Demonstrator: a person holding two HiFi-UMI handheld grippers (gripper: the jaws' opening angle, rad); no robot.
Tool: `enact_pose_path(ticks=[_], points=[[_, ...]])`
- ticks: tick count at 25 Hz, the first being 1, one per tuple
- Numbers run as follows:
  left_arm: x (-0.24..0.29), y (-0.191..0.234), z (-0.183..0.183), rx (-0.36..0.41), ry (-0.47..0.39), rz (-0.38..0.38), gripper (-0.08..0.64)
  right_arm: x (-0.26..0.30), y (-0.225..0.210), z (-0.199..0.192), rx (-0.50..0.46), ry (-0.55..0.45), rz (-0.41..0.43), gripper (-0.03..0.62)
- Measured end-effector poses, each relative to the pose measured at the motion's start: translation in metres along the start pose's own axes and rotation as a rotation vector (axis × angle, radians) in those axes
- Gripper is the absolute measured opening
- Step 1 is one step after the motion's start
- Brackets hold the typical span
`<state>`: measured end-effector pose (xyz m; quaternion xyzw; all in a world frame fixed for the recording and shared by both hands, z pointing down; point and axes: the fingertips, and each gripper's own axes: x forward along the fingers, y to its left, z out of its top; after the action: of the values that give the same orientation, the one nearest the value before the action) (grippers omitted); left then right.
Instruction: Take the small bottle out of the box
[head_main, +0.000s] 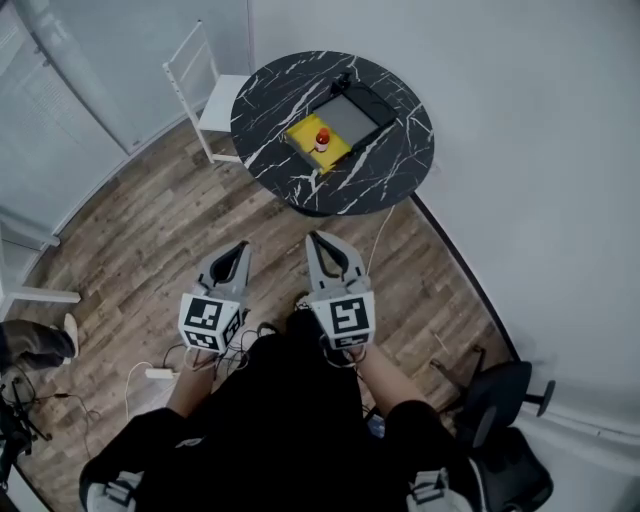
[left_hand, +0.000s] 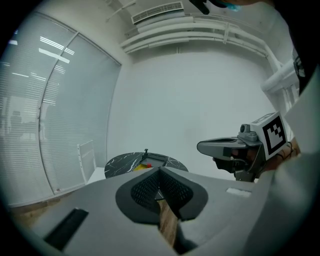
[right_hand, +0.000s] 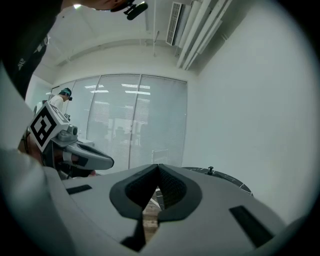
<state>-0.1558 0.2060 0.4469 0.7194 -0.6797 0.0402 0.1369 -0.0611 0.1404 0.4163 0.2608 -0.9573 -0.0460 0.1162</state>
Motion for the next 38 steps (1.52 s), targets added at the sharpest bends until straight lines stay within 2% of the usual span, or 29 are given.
enact_pose_path(ticks=[3, 8, 12, 20, 25, 32, 38], points=[[0.016, 0.009, -0.004, -0.002, 0.012, -0.006, -0.002, 0.014, -0.014, -0.009, 0.014, 0.013, 0.002, -0.005], [0.054, 0.030, 0.000, 0.044, 0.040, -0.016, -0.002, 0.041, -0.042, -0.029, 0.020, 0.040, -0.004, -0.005], [0.092, 0.039, 0.000, 0.038, 0.085, -0.051, -0.002, 0.062, -0.071, -0.041, 0.050, 0.052, -0.025, -0.005], [0.179, 0.039, -0.010, 0.081, 0.198, -0.139, -0.002, 0.097, -0.138, -0.073, 0.110, 0.080, -0.072, -0.005], [0.227, 0.037, -0.030, 0.102, 0.273, -0.174, -0.002, 0.112, -0.167, -0.100, 0.170, 0.101, -0.064, -0.005], [0.273, 0.033, -0.034, 0.154, 0.299, -0.183, -0.002, 0.125, -0.188, -0.121, 0.166, 0.120, -0.077, -0.005], [0.306, 0.030, -0.049, 0.168, 0.347, -0.218, -0.002, 0.130, -0.211, -0.131, 0.195, 0.133, -0.124, -0.005]])
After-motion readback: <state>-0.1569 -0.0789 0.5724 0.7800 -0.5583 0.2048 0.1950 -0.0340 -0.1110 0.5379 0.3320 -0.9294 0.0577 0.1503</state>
